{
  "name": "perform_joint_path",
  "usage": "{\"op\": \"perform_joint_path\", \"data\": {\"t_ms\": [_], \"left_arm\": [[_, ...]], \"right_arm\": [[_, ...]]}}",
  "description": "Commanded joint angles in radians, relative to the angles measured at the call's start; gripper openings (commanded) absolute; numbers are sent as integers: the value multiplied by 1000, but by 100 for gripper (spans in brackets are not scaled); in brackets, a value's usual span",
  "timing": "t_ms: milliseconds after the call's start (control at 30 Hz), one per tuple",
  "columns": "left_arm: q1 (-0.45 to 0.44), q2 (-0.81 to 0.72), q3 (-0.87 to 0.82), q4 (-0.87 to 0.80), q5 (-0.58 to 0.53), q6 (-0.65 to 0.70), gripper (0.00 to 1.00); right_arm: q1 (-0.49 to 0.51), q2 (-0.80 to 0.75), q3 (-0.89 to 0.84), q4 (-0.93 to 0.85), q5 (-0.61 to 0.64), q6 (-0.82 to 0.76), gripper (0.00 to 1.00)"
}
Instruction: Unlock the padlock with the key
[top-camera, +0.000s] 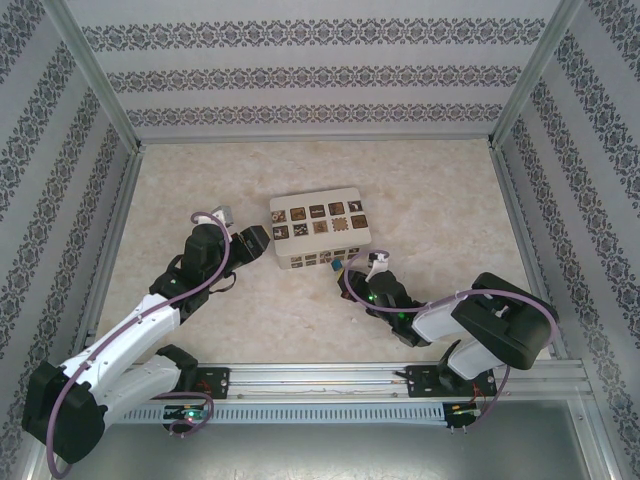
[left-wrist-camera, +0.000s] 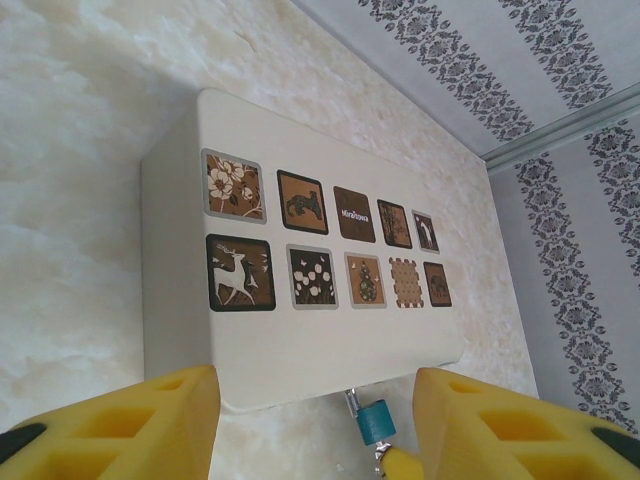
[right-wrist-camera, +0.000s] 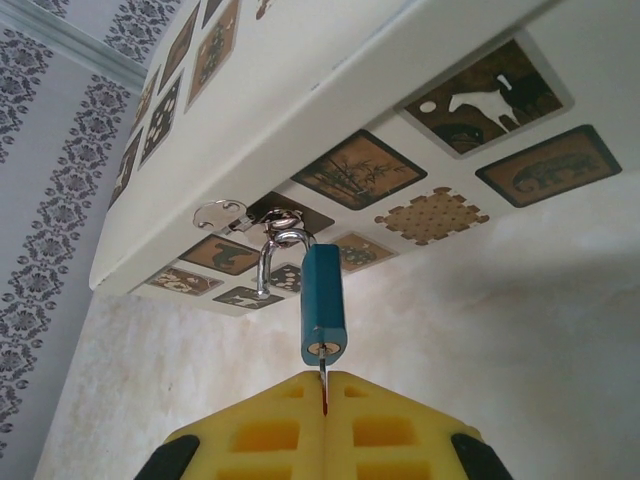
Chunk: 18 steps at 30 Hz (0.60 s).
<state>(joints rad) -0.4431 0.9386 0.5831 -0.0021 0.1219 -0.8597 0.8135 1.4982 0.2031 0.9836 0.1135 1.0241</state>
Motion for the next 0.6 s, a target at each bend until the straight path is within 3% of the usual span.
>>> {"op": "perform_joint_path", "data": {"t_ms": [0,267,433,567], "left_arm": [[10,-4,25,-27,-8,18,54],[10,-23,32,-56,-29,51,55],[16,-41,36,-79,-44,70,56],[25,-40,49,-105,-42,93,62]], "right_arm": [[-14,-12,-16,-11,-12,21,0],[-22,-74,-16,-87,-9,7,22],[-35,-190,-2,-233,3,-46,32],[-68,-321,13,-389,-3,-109,42]]}}
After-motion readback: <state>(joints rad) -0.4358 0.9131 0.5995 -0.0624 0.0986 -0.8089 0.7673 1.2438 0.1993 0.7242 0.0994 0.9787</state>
